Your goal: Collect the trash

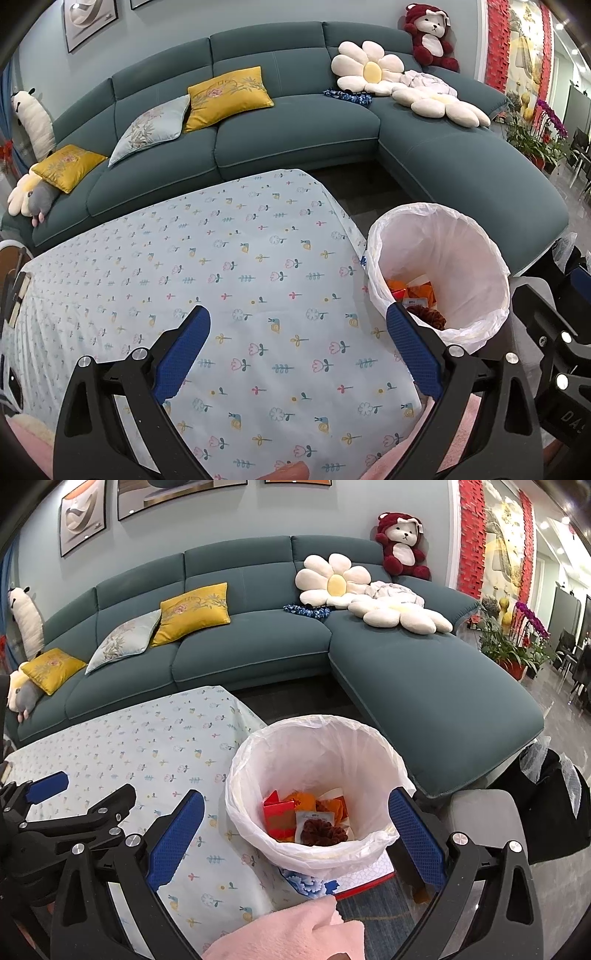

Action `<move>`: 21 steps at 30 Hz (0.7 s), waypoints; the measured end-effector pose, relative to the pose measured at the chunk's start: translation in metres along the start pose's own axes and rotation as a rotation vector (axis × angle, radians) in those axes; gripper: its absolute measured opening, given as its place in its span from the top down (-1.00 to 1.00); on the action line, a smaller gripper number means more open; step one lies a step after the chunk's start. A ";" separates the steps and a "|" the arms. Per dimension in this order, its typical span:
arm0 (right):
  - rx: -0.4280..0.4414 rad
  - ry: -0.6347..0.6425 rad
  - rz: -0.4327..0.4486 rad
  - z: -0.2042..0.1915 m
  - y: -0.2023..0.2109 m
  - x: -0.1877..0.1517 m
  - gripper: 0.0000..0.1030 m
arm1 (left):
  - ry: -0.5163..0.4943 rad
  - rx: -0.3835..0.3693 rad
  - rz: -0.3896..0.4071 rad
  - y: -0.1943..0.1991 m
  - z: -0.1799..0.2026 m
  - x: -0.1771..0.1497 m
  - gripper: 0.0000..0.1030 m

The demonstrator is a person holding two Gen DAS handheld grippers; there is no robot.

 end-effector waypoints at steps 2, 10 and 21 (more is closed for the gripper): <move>0.000 0.000 -0.001 0.000 0.000 0.000 -0.87 | 0.002 0.004 0.001 -0.001 -0.001 0.000 -0.78; -0.005 -0.004 -0.009 0.003 -0.003 -0.007 -0.87 | 0.003 0.007 -0.005 0.000 -0.001 -0.004 -0.78; -0.006 -0.003 -0.016 0.002 -0.004 -0.009 -0.87 | 0.001 0.009 -0.013 0.000 0.000 -0.007 -0.78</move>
Point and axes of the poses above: each gripper's, at about its wrist camera, not at the fingertips, and y roughly against the way its jaws point, z to its right, x to its top, the point moved 8 cm from there along -y, roughly the way its jaws point, and after that the axes turned 3 degrees about z, right-handed, at the moved point
